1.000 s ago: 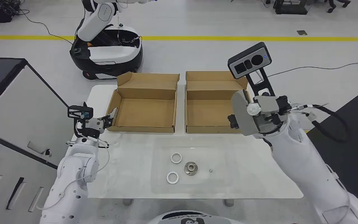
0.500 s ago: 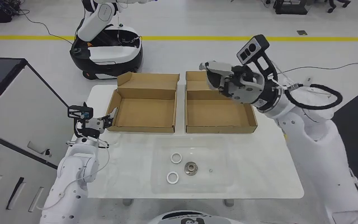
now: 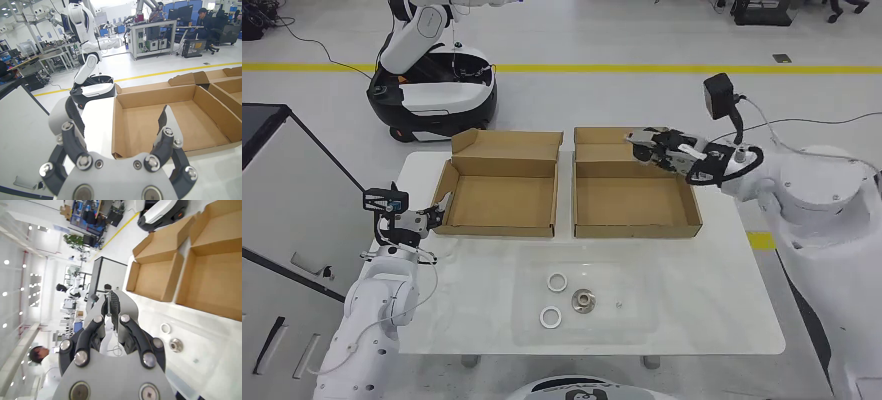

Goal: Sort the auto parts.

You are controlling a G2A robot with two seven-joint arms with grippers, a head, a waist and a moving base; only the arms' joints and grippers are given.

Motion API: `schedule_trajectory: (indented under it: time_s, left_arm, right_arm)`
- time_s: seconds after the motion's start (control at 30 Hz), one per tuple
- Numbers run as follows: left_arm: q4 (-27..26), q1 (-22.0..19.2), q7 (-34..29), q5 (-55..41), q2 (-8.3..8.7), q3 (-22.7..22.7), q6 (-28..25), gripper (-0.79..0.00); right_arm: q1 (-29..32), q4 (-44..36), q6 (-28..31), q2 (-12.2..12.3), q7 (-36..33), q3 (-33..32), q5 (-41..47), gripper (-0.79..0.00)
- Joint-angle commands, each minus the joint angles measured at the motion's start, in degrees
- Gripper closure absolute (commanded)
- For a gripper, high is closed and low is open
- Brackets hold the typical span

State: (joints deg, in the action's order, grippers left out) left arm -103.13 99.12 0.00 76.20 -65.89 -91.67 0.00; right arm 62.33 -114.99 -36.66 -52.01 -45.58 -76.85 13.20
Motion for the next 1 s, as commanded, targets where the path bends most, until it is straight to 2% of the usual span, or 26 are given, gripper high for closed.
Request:
schedule_trajectory:
  time_s: [0.0,0.27,0.6,0.97]
  left_arm:
    - [0.0,0.0,0.0,0.0,0.00,0.0,0.0,-0.785]
    - [0.0,0.0,0.0,0.0,0.00,0.0,0.0,-0.785]
    - [0.0,0.0,0.0,0.0,0.00,0.0,0.0,-0.785]
    - [0.0,0.0,0.0,0.0,0.00,0.0,0.0,-0.785]
  right_arm:
    - [-1.7,1.1,-0.3,0.3,-0.8,1.1,-4.7,0.000]
    - [-11.4,9.4,-0.2,0.2,-5.7,8.1,-14.7,0.000]
    - [-23.7,23.8,4.2,-1.2,-16.2,20.3,-25.1,0.000]
    - [-28.8,34.1,8.0,-3.5,-21.9,30.4,-31.3,0.000]
